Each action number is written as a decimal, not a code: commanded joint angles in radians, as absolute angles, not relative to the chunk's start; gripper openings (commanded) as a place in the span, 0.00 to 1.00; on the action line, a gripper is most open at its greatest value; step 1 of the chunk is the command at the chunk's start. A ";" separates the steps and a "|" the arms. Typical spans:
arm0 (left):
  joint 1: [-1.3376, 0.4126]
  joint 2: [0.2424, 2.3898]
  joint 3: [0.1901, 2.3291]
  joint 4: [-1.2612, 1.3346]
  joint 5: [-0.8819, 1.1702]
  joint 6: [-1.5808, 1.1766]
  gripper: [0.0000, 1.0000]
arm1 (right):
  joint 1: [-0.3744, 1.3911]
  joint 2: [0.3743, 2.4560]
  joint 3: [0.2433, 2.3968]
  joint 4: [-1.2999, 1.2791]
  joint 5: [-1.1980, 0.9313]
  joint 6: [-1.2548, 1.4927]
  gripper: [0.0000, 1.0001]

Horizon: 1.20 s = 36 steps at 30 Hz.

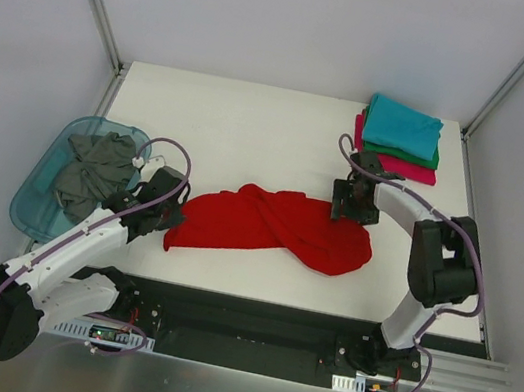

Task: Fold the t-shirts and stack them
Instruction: Flatten out the tshirt

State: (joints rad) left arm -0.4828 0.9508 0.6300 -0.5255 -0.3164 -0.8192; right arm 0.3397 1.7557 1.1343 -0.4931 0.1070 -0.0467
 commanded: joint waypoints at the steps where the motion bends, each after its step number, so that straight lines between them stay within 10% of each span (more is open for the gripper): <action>1: -0.477 0.951 0.627 -0.531 -0.344 -0.793 0.00 | 0.334 1.769 1.161 -0.442 0.065 -0.112 0.72; 18: -0.477 1.003 0.630 -0.522 -0.350 -0.779 0.00 | 0.333 1.831 1.216 -0.399 0.046 -0.135 0.66; 28: -0.474 1.014 0.641 -0.523 -0.406 -0.767 0.00 | 0.333 1.787 1.209 -0.396 0.093 -0.121 0.01; 36: -0.472 0.937 0.759 -0.541 -0.399 -0.802 0.00 | 0.336 1.465 1.173 -0.437 0.107 -0.170 0.01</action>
